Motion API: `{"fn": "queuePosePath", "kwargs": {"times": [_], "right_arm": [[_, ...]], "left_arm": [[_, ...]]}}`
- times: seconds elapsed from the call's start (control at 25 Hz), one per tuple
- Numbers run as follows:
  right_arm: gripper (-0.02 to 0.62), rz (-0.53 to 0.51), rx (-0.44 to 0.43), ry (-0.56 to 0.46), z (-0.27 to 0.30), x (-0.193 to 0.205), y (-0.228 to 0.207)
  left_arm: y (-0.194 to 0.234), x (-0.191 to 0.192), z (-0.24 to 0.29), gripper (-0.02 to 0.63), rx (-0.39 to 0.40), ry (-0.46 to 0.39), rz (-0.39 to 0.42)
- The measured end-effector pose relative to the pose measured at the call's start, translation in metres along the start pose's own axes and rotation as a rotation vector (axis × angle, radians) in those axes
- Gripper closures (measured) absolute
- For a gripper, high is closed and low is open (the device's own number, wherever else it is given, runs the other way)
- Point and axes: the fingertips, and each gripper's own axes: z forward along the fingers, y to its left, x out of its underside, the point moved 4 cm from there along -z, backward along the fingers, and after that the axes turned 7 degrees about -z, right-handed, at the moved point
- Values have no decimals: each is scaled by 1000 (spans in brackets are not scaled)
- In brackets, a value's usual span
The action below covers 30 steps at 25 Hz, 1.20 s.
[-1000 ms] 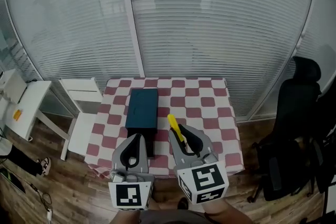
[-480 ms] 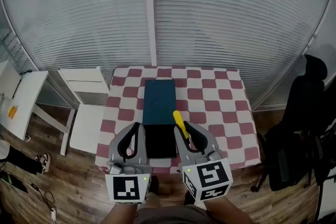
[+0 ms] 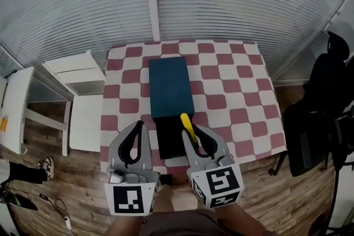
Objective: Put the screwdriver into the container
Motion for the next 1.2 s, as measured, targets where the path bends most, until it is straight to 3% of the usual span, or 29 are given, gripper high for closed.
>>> {"fn": "queuePosePath", "kwargs": {"times": [0.48, 0.84, 1.2], "right_arm": [[499, 16, -42, 222, 41, 72, 18], [499, -1, -91, 388, 70, 94, 23], [499, -77, -122, 475, 93, 97, 28]], "left_arm": [[22, 46, 11, 604, 8, 76, -56], [42, 62, 28, 604, -12, 101, -86], [50, 67, 39, 604, -6, 126, -98]]}}
